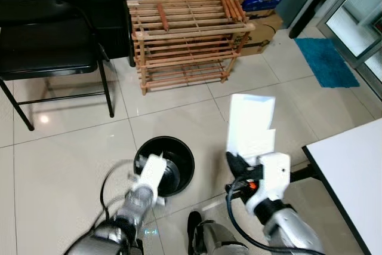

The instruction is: Picking trash to rubbish bin

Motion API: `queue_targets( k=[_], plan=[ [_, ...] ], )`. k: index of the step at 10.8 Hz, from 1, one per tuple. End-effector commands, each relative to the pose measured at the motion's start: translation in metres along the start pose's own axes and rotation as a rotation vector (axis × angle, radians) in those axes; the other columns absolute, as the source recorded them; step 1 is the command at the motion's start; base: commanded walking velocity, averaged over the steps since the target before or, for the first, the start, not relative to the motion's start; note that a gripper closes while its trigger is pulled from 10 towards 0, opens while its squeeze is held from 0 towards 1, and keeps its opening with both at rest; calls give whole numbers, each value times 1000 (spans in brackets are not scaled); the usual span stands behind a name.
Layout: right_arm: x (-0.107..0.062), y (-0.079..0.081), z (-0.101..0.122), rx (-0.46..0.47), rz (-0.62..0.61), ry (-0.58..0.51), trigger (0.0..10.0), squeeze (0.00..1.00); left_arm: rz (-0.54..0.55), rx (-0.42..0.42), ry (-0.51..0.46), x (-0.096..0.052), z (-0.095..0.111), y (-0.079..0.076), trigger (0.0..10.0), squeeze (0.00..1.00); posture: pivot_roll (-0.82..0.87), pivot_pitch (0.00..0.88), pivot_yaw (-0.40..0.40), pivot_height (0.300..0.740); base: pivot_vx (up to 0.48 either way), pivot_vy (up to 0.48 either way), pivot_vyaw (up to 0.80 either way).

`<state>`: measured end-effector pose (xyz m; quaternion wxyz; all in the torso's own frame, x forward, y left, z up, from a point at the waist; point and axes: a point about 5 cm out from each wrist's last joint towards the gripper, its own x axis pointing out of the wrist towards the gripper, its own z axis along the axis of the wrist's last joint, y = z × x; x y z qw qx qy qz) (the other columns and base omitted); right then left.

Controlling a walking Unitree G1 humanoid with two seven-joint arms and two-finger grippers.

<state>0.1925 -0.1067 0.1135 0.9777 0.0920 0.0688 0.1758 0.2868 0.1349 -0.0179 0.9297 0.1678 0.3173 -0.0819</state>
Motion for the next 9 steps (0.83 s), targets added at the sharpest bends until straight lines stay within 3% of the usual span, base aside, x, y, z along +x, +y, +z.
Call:
queue_targets(
  k=[1, 2, 3, 4, 6, 7, 9],
  plan=[
    [-6, -5, 1, -10, -32, 5, 10000, 0, 8, -16, 9, -1, -3, -3, 10000, 0, -4, 285, -169, 740, 0, 0, 0],
    [-6, -5, 1, -9, -37, 6, 10000, 0, 19, -29, -12, 0, 2, -1, 10000, 0, -4, 281, -168, 740, 0, 0, 0],
    [-4, -5, 6, -29, -38, -21, 10000, 0, 58, -55, -114, 2, 23, 6, 10000, 0, 7, 263, -163, 740, 0, 0, 0],
    [-1, -10, 19, -52, -68, -88, 10000, 0, 100, -68, -312, 1, 65, 16, 10000, 0, 47, 243, -151, 740, 0, 0, 0],
    [12, -16, 46, -123, -106, -202, 10000, 0, 135, -88, -539, -9, 111, 30, 10000, 0, 105, 210, -135, 740, 0, 0, 0],
    [18, -18, 57, -152, -124, -249, 10000, 0, 153, -97, -618, -17, 124, 37, 10000, 0, 129, 195, -127, 740, 0, 0, 0],
    [29, -25, 84, -188, -167, -362, 10000, 0, 147, -97, -828, -48, 150, 46, 10000, 0, 187, 159, -113, 740, 0, 0, 0]
  ],
)
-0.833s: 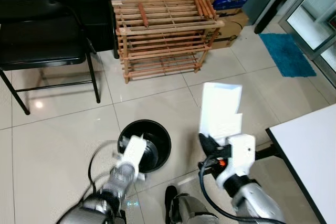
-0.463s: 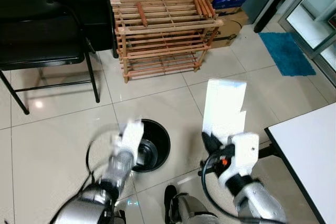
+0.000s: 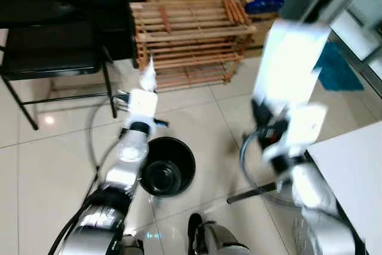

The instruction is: Picking trash to rubbish bin

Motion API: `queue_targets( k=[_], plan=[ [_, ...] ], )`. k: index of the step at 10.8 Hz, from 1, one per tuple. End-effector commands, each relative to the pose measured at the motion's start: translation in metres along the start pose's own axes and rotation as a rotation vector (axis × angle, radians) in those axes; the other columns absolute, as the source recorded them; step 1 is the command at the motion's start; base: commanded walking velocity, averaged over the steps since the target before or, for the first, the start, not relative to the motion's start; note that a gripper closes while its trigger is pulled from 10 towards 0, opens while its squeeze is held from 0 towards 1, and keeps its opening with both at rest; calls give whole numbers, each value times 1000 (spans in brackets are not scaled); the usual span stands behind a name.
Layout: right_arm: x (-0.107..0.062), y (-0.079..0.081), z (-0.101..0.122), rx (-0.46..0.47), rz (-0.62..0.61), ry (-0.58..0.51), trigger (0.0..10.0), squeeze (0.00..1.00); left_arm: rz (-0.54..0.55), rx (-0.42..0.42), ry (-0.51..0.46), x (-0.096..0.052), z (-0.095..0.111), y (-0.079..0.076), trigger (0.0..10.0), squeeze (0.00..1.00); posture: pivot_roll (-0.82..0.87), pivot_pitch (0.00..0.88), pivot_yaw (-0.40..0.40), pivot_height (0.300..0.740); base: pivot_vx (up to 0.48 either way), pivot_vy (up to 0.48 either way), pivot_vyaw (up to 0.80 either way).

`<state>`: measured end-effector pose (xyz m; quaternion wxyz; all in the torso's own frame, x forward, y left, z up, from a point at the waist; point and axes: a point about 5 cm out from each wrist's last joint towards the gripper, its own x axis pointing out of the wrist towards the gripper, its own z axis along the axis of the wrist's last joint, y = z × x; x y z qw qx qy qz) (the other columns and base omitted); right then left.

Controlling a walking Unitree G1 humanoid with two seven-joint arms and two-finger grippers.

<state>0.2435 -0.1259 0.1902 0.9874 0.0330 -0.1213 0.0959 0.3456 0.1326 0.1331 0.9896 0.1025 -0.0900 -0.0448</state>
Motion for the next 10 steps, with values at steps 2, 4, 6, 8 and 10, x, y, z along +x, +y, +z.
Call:
queue_targets(
  k=[2, 4, 6, 8, 10],
  plan=[
    [6, -8, 6, -25, -41, -37, 10000, 0, -83, -20, -126, -4, 35, -8, 10000, 0, 204, 144, -111, 740, 0, 0, 0],
    [11, -7, 6, -27, -40, -49, 10000, 0, -93, -38, -150, 0, 49, -7, 10000, 0, 215, 132, -109, 740, 341, 0, 0],
    [10, -6, 5, -28, -38, -49, 10000, 0, -93, -38, -133, 0, 51, -6, 10000, 0, 215, 127, -107, 740, 360, 0, 0],
    [11, -6, 4, -29, -40, -49, 10000, 0, -96, -38, -120, -1, 53, -4, 10000, 0, 217, 125, -104, 740, 360, 0, 0],
    [12, -6, 3, -31, -42, -53, 10000, 0, -99, -42, -112, -1, 54, -5, 10000, 0, 219, 122, -102, 740, 377, 0, 0]
  ],
)
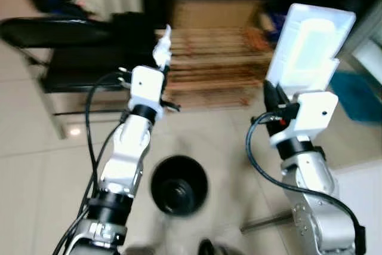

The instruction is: Picking trash to rubbish bin

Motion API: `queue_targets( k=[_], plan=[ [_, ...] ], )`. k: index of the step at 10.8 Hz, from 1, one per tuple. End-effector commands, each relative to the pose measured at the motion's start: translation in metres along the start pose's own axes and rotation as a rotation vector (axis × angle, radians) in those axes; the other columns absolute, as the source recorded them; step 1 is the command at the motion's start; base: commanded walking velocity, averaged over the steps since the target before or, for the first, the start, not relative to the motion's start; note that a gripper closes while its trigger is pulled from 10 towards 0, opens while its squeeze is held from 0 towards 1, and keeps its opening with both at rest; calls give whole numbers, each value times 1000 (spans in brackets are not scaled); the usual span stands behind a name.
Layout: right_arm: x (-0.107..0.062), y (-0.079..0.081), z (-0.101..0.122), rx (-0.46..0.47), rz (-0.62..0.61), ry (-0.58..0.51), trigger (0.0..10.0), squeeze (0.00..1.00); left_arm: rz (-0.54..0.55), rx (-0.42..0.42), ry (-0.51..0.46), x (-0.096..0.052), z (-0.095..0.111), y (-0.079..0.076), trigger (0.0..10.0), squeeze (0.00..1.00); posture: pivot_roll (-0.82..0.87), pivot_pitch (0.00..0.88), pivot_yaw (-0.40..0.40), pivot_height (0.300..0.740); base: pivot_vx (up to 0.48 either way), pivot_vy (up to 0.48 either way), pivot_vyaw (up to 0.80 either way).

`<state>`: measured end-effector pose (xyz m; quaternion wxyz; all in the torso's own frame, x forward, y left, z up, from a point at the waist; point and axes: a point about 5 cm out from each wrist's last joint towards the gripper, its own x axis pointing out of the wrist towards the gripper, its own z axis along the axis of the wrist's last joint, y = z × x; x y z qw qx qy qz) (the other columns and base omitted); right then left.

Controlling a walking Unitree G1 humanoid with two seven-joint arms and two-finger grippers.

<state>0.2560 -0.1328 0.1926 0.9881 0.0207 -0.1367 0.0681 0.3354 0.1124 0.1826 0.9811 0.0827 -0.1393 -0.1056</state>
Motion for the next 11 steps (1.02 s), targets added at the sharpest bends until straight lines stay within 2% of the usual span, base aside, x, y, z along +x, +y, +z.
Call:
queue_targets(
  k=[1, 3, 8, 11],
  plan=[
    [1, 3, 4, 3, 8, -26, 10000, 0, 8, 2, 6, -2, 1, 4, 10000, 0, 220, 121, -101, 740, 379, 0, 0],
    [1, 3, 4, 3, 9, -29, 10000, 0, 8, 0, 17, -2, 1, 5, 10000, 0, 220, 122, -101, 740, 377, 0, 0],
    [0, 5, 3, 0, 9, -31, 10000, 0, -10, -1, 58, -6, -7, 1, 10000, 0, 212, 122, -95, 740, 0, 0, 0],
    [-1, 5, 3, 0, 4, -34, 10000, 0, -55, -10, 92, -8, -14, -6, 10000, 0, 209, 125, -92, 740, 0, 0, 0]
  ],
)
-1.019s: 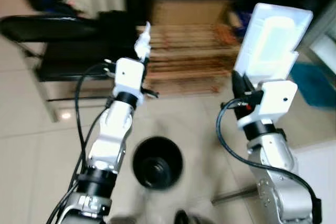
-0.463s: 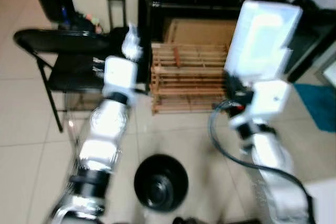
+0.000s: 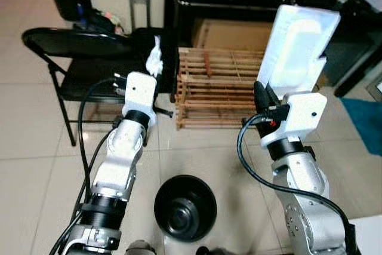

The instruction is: Picking trash to rubbish bin

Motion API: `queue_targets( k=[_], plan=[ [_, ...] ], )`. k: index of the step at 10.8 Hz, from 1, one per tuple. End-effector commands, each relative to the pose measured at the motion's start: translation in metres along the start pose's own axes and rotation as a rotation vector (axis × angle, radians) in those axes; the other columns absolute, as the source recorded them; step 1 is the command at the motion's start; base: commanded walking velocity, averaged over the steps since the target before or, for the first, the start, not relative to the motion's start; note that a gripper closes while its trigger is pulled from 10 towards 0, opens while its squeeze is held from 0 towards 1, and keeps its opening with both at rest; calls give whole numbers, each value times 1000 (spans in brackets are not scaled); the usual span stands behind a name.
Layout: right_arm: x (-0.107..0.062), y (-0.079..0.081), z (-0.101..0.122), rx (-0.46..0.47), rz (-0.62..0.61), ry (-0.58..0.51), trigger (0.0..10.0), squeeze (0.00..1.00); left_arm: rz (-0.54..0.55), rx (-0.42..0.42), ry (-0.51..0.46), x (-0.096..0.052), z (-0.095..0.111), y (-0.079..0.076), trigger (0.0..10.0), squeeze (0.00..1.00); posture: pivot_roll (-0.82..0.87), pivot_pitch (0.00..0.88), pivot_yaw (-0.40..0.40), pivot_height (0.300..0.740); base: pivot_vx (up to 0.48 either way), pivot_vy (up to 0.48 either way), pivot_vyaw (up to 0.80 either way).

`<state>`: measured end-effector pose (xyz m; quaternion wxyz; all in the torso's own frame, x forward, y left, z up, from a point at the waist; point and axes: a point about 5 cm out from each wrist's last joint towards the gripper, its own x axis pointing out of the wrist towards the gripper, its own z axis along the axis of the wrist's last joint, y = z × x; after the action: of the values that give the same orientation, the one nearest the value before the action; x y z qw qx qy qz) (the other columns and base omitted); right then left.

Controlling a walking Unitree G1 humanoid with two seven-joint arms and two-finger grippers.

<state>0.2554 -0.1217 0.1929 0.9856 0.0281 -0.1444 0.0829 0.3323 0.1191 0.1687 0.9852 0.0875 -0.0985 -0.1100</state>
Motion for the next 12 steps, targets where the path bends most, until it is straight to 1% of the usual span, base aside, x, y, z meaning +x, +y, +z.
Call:
queue_targets(
  k=[1, 2, 3, 5, 7, 8, 9, 10, 11, 12],
  plan=[
    [-2, -6, 3, -18, -24, -18, 10000, 0, -46, -7, 21, 0, -4, -11, 10000, 0, 209, 125, -92, 740, 0, 0, 0],
    [-3, -5, 3, -16, -23, -15, 10000, 0, -80, 2, 58, -2, -16, -17, 10000, 0, 208, 136, -96, 740, 0, 0, 0],
    [-3, -5, 3, -13, -23, -14, 10000, 0, -84, 4, 80, -3, -21, -18, 10000, 0, 204, 141, -98, 740, 0, 0, 0],
    [-7, -3, 4, -8, -21, 1, 10000, 0, -80, -6, 189, -5, -49, -22, 10000, 0, 174, 176, -109, 740, 0, 0, 0],
    [-15, -1, 4, -7, -18, 29, 10000, 0, -106, 11, 281, -8, -71, -29, 10000, 0, 132, 207, -117, 740, 0, 0, 0],
    [-17, 0, 3, 0, -13, 40, 10000, 0, -117, 20, 303, -10, -76, -31, 10000, 0, 119, 214, -119, 740, 0, 0, 0],
    [-22, 3, 0, 15, 14, 71, 10000, 0, -116, 14, 340, -11, -84, -34, 10000, 0, 99, 222, -119, 740, 0, 0, 0],
    [-29, 10, -6, 33, 71, 124, 10000, 0, -143, 32, 382, -15, -94, -40, 10000, 0, 83, 226, -120, 740, 0, 0, 0],
    [-35, 14, -11, 38, 96, 161, 10000, 0, -166, 40, 446, -19, -106, -47, 10000, 0, 67, 231, -121, 740, 0, 0, 0],
    [-39, 16, -13, 42, 108, 174, 10000, 0, -188, 61, 490, -24, -114, -52, 10000, 0, 59, 233, -121, 740, 0, 0, 0]
  ],
)
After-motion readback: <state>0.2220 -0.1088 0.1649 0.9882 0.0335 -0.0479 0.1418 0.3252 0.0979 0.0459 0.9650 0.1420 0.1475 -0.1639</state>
